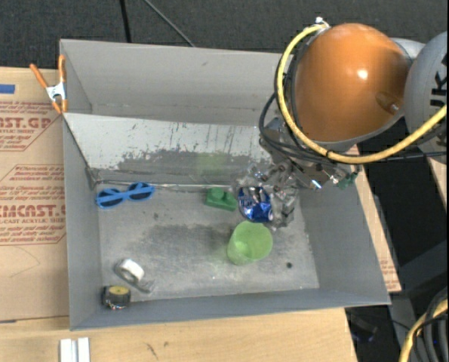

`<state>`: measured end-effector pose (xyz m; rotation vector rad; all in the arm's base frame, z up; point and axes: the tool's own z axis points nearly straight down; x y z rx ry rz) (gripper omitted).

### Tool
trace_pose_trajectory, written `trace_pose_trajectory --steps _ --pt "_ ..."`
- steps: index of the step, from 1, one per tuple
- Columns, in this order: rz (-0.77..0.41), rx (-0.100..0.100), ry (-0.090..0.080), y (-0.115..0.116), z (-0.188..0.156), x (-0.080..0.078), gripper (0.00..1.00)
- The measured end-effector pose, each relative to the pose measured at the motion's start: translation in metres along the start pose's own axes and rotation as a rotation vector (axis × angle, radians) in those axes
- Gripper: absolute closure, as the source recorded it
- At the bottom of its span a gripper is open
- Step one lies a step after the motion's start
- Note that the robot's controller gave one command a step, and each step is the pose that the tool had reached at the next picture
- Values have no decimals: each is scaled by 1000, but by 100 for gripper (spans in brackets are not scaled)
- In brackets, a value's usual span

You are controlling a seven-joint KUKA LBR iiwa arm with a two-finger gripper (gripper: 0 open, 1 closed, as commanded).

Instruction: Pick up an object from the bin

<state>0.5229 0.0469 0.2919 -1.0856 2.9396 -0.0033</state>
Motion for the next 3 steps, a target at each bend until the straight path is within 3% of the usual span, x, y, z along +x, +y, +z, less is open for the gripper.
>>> trace_pose_trajectory --steps 1,2,3 --pt "0 -5 3 1 3 0 0" --pt "242 -7 10 37 77 14 0" --pt "89 -10 10 93 163 -33 0"
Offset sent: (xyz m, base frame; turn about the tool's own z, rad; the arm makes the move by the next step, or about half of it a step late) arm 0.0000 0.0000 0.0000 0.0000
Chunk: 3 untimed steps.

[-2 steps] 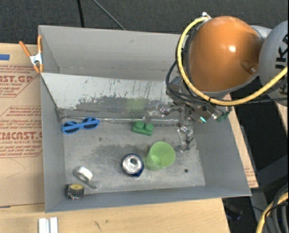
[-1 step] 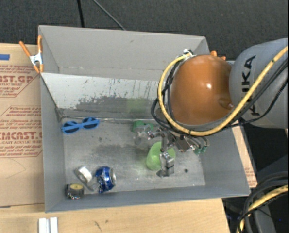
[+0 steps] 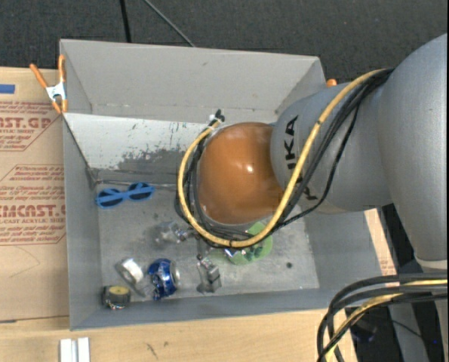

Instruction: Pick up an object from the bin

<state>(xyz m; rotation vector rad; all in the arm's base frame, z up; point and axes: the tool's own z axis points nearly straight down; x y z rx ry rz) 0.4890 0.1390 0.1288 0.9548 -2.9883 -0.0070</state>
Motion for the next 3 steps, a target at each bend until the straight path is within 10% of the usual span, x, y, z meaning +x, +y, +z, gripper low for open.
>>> trace_pose_trajectory --steps 1,2,3 --pt "188 8 -18 27 58 -12 0" --pt "188 5 -6 28 59 -9 100" --pt "163 8 -15 7 -58 -39 100"
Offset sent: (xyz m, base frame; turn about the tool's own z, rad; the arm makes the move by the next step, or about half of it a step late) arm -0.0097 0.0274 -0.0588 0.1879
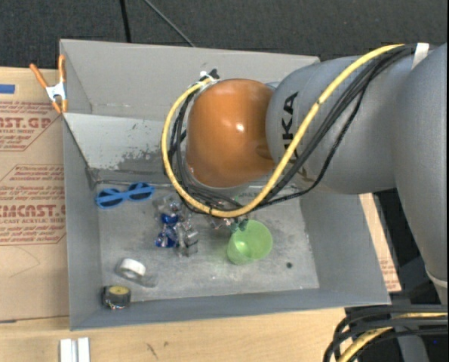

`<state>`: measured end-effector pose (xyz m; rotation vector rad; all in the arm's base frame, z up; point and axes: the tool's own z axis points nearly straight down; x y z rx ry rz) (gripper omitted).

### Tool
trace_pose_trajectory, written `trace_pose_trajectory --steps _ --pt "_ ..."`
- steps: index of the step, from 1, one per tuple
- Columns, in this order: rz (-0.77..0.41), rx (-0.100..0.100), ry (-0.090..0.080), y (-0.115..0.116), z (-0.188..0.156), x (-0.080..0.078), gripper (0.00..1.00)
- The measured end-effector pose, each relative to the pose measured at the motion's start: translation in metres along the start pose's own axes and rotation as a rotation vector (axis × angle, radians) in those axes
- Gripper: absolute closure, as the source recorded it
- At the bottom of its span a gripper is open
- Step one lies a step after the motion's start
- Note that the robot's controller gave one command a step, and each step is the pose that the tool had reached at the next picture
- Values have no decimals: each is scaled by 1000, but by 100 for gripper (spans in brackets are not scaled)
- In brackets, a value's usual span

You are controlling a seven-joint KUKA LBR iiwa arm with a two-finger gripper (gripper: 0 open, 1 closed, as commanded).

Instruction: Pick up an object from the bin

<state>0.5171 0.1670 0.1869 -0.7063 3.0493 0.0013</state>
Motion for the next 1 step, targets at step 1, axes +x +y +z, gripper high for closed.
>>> trace_pose_trajectory --steps 1 --pt "-16 1 0 -14 -82 -5 100"
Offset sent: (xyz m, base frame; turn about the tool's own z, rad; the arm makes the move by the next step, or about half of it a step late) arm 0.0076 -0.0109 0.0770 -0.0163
